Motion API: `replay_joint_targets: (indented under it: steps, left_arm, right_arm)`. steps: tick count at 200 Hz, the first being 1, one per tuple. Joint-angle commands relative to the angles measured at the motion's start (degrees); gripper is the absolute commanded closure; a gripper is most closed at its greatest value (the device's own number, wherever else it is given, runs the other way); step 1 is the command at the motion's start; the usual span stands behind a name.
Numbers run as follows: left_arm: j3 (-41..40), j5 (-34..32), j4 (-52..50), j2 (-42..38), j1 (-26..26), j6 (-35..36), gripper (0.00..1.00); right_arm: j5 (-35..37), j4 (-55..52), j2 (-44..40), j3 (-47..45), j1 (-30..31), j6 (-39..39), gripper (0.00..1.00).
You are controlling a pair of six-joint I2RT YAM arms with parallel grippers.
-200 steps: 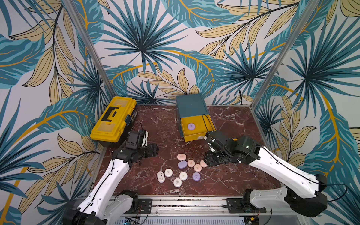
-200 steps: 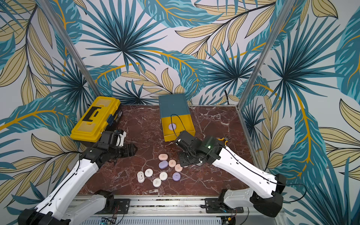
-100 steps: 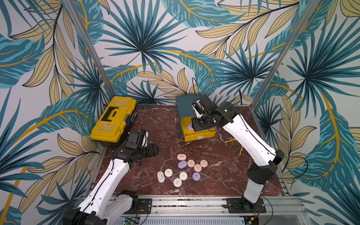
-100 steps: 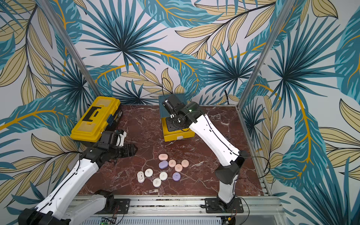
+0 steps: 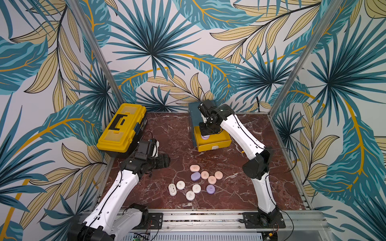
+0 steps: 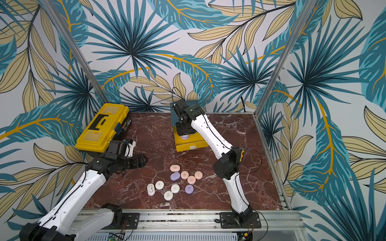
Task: Put the bluetooth earphones in the drawer according to color
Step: Place the bluetooth earphone in the drawer.
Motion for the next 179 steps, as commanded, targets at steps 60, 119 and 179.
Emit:
replay_joint_targets:
  steps: [60,119,179]
  left_arm:
    - [-0.27,-0.16,0.00,0.27,0.34,0.77,0.15]
    - [-0.23,-0.40,-0.18,0.27,0.34,0.79,0.15]
    - [-0.11,-0.60,-0.68,0.02,0.35,0.78,0.15]
  right_arm:
    - [-4.28,-1.75,5.63,6.69,-0.41,-0.22,0.51]
    - [-4.25,-2.00,5.55,7.12,-0.37,-0.52,0.45]
    - [-2.13,-3.23,1.14,7.09,-0.34,-0.95,0.35]
